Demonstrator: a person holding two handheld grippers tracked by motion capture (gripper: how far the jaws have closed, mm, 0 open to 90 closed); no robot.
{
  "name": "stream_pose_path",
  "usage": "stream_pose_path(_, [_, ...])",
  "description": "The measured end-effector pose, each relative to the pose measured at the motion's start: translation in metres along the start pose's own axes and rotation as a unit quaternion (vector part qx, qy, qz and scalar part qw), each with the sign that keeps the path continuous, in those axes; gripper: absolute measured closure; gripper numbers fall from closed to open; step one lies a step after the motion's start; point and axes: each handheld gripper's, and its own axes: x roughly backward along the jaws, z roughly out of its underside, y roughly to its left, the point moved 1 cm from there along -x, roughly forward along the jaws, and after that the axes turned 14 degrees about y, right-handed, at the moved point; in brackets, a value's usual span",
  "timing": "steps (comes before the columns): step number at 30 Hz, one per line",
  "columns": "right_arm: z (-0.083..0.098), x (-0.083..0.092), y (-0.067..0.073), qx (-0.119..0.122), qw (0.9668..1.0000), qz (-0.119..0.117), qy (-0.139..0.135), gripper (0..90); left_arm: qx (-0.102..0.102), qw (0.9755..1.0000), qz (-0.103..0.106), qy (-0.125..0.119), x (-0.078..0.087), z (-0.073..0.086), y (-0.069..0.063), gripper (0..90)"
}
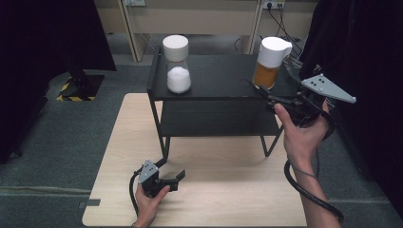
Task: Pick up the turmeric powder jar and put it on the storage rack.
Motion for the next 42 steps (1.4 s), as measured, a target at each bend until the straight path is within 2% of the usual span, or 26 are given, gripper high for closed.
stream_pose_path(7, [0.016, 0.009, -0.001, 0.0, 1.0, -0.005, -0.004, 7.7, 0.0, 1.0, -0.001, 0.001, 0.0, 0.0, 0.0, 3.4])
stream_pose_path(17, [0.046, 0.029, -0.009, -0.012, 0.9999, -0.005, -0.01, 7.8, 0.001, 1.0, -0.001, 0.0, 0.0, 0.0, -0.001, 3.4])
stream_pose_path(31, [0.082, 0.051, -0.012, -0.018, 0.9998, -0.007, -0.006, 7.7, 0.002, 1.0, -0.001, 0.0, 0.0, 0.0, 0.0, 3.4])
stream_pose_path(37, [0.094, 0.055, -0.011, -0.023, 0.9997, -0.01, -0.003, 7.7, 0.002, 1.0, -0.001, 0.0, 0.0, 0.0, -0.001, 3.4])
stream_pose_path(42, [0.12, 0.052, -0.009, -0.036, 0.9992, -0.019, 0.007, 7.8, 0.001, 1.0, -0.002, 0.0, 0.0, 0.0, -0.001, 3.4])
